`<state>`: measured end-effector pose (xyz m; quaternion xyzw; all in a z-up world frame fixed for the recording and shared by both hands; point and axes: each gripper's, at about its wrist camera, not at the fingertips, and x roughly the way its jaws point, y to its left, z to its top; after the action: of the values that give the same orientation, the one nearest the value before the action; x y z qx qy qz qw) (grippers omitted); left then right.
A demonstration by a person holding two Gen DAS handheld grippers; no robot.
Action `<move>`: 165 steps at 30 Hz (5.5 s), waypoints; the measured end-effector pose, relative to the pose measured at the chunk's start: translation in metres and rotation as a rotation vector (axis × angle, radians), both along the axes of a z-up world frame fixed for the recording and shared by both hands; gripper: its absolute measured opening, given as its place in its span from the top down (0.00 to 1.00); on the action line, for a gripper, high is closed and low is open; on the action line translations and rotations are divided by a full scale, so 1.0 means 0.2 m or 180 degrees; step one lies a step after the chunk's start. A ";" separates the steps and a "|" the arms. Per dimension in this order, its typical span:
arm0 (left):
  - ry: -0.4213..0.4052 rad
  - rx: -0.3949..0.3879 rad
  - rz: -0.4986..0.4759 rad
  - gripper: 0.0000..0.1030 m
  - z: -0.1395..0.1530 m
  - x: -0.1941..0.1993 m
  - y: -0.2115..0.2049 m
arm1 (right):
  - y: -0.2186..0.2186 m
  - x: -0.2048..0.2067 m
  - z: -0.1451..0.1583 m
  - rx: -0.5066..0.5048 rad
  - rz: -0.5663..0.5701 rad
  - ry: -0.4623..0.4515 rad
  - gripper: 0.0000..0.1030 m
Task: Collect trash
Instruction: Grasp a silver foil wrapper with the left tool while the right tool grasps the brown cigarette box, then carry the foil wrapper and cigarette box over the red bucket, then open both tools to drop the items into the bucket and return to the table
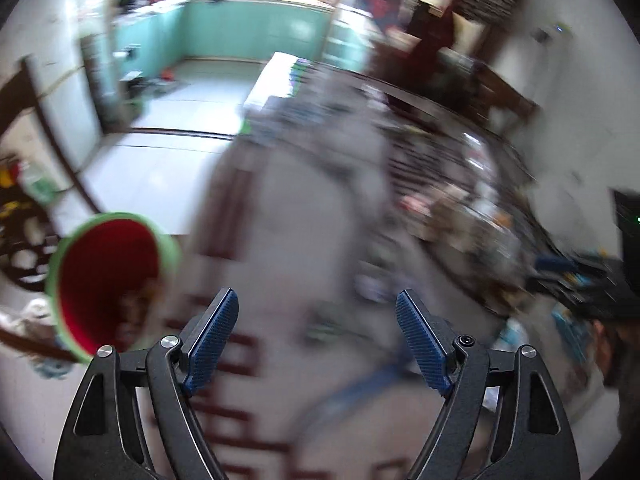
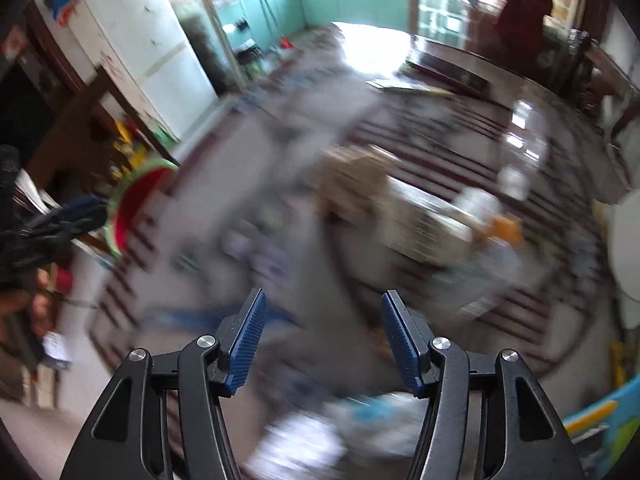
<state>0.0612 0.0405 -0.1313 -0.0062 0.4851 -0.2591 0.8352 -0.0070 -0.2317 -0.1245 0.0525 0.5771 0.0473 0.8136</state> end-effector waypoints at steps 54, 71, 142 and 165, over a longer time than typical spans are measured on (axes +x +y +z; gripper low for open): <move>0.0453 0.0046 -0.0026 0.56 -0.10 -0.13 -0.28 | -0.22 -0.05 -0.24 0.0516 -0.0293 0.0187 0.89; 0.0346 0.0141 0.0029 0.56 -0.09 -0.04 -0.10 | -0.06 0.02 0.01 0.0743 -0.0562 -0.0144 0.89; 0.0618 0.0278 0.1108 0.56 -0.35 0.57 1.12 | 1.54 0.84 0.06 0.1150 0.0416 -0.0039 0.89; 0.0664 0.0333 0.1471 0.27 -0.38 0.64 1.19 | 1.77 0.95 0.00 0.1210 0.0762 -0.0031 0.76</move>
<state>0.1883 0.2778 -0.2069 -0.1003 0.5672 -0.0339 0.8168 0.1828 0.1222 -0.1252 0.1358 0.5559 0.2517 0.7805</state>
